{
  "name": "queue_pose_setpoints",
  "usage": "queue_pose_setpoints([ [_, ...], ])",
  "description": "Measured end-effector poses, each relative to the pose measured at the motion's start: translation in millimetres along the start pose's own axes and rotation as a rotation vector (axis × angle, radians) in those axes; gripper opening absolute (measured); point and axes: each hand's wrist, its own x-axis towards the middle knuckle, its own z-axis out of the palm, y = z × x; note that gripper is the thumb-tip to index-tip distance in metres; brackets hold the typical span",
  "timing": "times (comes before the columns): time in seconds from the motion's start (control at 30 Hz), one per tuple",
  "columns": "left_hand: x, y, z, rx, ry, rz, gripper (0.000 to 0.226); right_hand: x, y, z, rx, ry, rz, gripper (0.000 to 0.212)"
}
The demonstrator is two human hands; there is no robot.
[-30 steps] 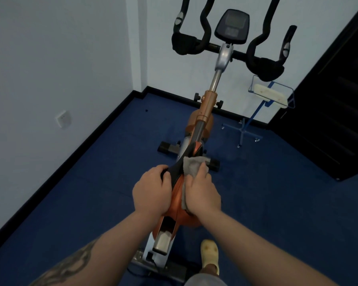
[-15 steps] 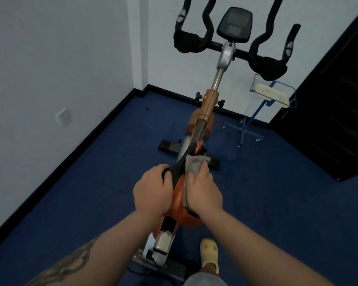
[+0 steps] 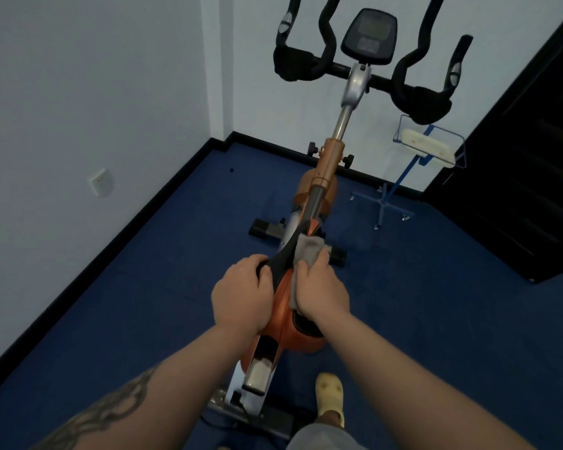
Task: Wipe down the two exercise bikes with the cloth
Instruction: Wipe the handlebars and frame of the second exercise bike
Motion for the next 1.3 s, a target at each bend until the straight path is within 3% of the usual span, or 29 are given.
queue_pose_setpoints([
  [0.27, -1, 0, 1, -0.016, 0.008, 0.009, 0.031, -18, 19, 1, 0.103, 0.02, -0.1, 0.053],
  [0.53, -1, -1, 0, -0.012, 0.0, 0.01, 0.031, 12, -3, -5, 0.092, -0.049, 0.062, 0.051],
  [0.73, 0, -2, 2, -0.011, 0.006, 0.013, 0.03, -36, 21, 4, 0.052, 0.085, -0.159, 0.058],
  [0.93, 0, -2, 0, -0.003, 0.0, 0.014, 0.031, 7, -4, -5, 0.081, -0.051, 0.031, 0.053],
  [1.17, 0, -3, 2, -0.017, 0.005, 0.016, 0.031, -31, 20, 1, 0.03, 0.036, -0.131, 0.057],
  [1.3, 1, -4, 2, -0.006, 0.0, 0.004, 0.031, -6, 1, -2, 0.009, -0.016, 0.01, 0.052],
])
